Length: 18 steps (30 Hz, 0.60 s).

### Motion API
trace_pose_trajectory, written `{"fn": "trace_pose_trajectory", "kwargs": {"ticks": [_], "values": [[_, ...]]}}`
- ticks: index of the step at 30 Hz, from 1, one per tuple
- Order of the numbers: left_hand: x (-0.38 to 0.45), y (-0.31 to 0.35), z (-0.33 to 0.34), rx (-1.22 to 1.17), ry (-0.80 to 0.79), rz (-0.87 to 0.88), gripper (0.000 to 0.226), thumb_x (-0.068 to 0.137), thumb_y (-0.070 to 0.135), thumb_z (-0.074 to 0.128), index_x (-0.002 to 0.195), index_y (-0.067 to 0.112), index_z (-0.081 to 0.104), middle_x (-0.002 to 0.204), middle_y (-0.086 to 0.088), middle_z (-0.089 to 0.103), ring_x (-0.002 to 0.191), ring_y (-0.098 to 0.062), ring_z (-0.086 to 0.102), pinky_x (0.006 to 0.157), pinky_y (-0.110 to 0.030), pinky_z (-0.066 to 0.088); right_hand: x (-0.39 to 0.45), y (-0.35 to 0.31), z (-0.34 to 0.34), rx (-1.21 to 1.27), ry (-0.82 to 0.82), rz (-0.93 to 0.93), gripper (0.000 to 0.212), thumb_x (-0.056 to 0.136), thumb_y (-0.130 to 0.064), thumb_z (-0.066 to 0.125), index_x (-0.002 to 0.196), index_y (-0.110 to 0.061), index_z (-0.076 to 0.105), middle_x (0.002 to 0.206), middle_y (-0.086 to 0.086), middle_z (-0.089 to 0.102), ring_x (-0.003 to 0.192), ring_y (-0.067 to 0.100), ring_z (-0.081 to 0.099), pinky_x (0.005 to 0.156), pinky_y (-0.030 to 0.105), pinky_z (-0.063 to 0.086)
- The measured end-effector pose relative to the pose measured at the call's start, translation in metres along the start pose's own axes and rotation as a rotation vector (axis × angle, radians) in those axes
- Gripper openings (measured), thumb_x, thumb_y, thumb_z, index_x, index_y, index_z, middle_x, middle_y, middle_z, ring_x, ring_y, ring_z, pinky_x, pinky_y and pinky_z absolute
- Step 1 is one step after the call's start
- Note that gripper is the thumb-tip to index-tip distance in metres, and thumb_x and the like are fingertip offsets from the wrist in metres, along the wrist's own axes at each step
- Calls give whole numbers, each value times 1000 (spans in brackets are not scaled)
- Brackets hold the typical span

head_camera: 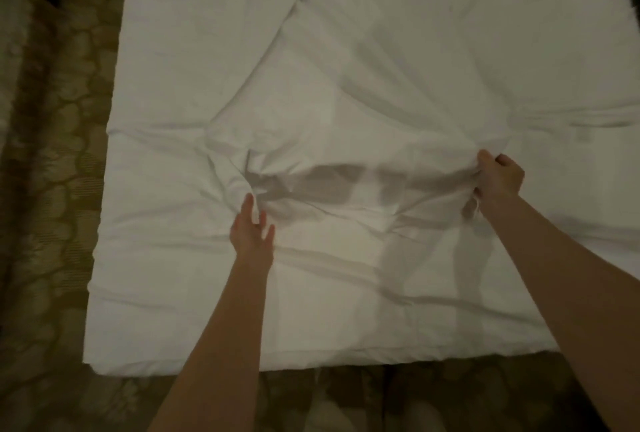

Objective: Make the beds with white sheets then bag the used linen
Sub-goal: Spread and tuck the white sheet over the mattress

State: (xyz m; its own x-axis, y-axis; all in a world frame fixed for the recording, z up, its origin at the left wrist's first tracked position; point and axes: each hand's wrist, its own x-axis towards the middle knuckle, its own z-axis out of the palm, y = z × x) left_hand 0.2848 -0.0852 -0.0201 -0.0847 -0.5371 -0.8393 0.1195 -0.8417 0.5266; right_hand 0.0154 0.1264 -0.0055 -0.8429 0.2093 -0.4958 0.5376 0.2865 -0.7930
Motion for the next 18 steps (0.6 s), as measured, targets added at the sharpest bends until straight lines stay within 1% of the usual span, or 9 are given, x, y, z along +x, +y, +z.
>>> {"fn": "trace_pose_trajectory", "kwargs": {"ticks": [2,4,6,9,12,14,15,16,18], "values": [[10,15,3,20,-33,7,26,91,36,63,116,28,61,124,0,56,104,-12,57,99,-30,41,-3,11,-1,29,-102,106,15,83,-35,68,79,-22,62,81,2,59,75,21,56,56,24,47],[17,24,8,107,-56,-7,34,86,47,65,114,28,59,111,3,60,90,-9,62,93,-28,48,-11,31,-2,46,-234,288,56,69,-57,77,118,-37,61,115,0,63,99,24,62,73,35,56],[21,25,13,138,-27,-50,27,85,39,70,103,21,61,94,2,62,76,-8,64,76,-26,54,-29,43,-1,16,-288,348,83,64,-54,82,136,-29,49,126,-2,57,109,24,59,74,39,54],[20,19,17,253,34,-50,17,88,26,70,85,13,59,81,-1,57,72,-12,61,70,-28,52,-50,55,8,-126,-277,296,74,73,-35,82,136,-17,48,127,3,57,114,27,56,88,42,52],[17,18,8,261,44,-38,20,91,26,66,82,11,58,68,-1,50,60,-12,52,60,-25,50,-50,62,4,20,-220,274,68,77,-14,79,137,-9,46,132,9,55,118,29,55,99,47,48],[14,25,-8,221,87,-20,23,92,33,63,84,12,59,70,0,49,57,-11,48,54,-22,48,-48,59,-5,178,-142,277,66,78,-13,79,135,-8,46,127,6,55,110,25,58,96,46,49],[13,28,-17,178,110,-16,26,93,38,62,86,13,58,73,1,50,59,-11,49,52,-22,49,-48,57,-11,244,-118,288,56,80,-13,77,129,-8,51,118,3,58,100,21,60,91,41,52],[12,27,-27,111,116,-17,30,93,43,59,92,13,58,79,1,53,66,-12,53,57,-25,52,-47,56,-15,289,-101,303,43,82,-11,74,120,-10,54,110,1,59,90,16,61,84,37,53],[7,17,-42,-83,52,-43,45,89,55,55,109,15,58,100,-4,60,88,-21,61,85,-41,53,-47,60,-23,331,-105,363,27,86,-10,69,111,-12,58,105,1,62,82,13,60,79,36,52]]}}
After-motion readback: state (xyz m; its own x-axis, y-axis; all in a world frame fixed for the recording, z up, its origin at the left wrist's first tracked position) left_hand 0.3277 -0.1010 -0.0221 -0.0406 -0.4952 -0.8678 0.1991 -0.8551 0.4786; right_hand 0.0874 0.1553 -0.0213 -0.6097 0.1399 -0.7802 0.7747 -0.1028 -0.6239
